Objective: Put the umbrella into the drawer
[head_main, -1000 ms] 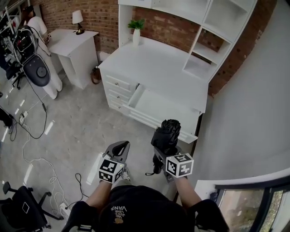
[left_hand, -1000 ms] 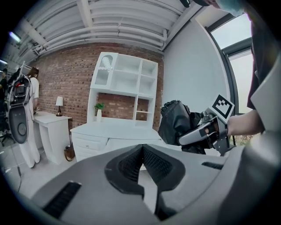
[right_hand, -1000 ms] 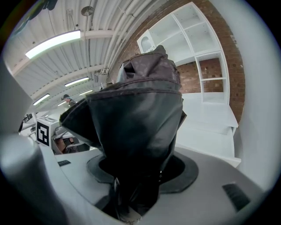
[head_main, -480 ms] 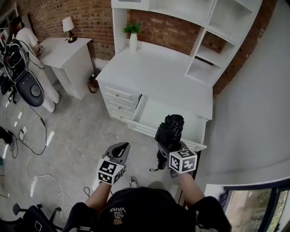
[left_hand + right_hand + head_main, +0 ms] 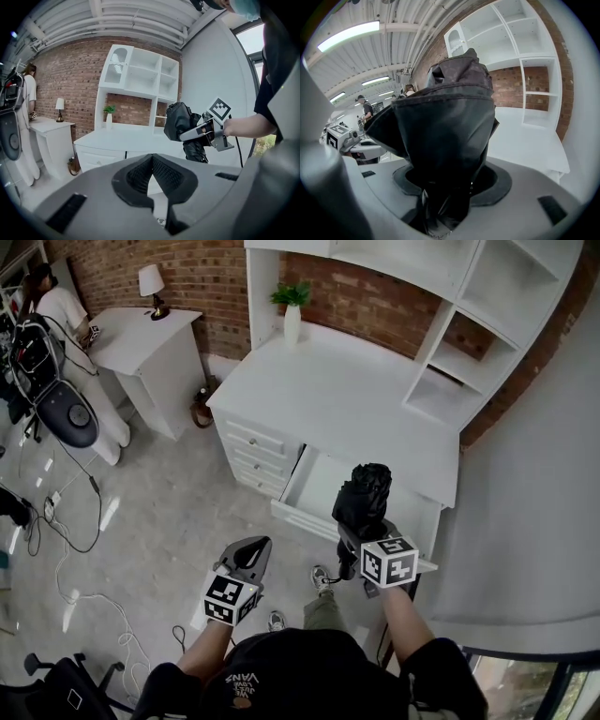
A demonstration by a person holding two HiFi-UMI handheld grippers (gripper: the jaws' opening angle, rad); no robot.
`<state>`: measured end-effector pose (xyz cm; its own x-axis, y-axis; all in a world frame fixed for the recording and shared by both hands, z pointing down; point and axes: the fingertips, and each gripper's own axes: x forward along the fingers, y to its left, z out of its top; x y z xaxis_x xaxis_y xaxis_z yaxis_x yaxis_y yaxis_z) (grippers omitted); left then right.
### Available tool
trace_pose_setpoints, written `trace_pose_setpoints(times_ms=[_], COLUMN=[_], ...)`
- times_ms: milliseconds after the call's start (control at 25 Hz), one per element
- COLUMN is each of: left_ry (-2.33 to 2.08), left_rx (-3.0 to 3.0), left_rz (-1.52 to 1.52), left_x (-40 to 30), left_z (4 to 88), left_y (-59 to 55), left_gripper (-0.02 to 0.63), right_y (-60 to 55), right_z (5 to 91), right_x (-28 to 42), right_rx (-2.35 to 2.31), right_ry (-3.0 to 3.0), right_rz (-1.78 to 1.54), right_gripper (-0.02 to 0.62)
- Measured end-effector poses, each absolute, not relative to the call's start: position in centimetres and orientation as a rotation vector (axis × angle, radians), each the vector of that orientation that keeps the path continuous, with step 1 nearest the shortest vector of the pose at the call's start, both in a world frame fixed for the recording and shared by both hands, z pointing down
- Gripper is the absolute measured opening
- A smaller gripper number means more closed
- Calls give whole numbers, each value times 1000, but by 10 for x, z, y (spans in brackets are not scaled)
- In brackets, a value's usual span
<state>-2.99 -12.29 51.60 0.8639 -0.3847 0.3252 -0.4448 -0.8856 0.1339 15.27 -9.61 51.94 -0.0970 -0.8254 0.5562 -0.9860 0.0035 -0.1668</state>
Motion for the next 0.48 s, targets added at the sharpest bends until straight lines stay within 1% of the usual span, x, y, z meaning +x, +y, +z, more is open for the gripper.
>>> trace_pose_setpoints(times_ms=[280,480], left_ry=[-764,-859], left_rx=[2771,2706], left_rz=[428,431], left_x=[5,25], left_z=[515,518], left_y=[-158,-182], left_gripper=[6,6], right_y=[-156,-198], right_z=[531,547], right_x=[194,211], right_rx=[1722,1572], right_ry=[-2024,-2030], right_rz=[743,690], right_gripper=[238,238])
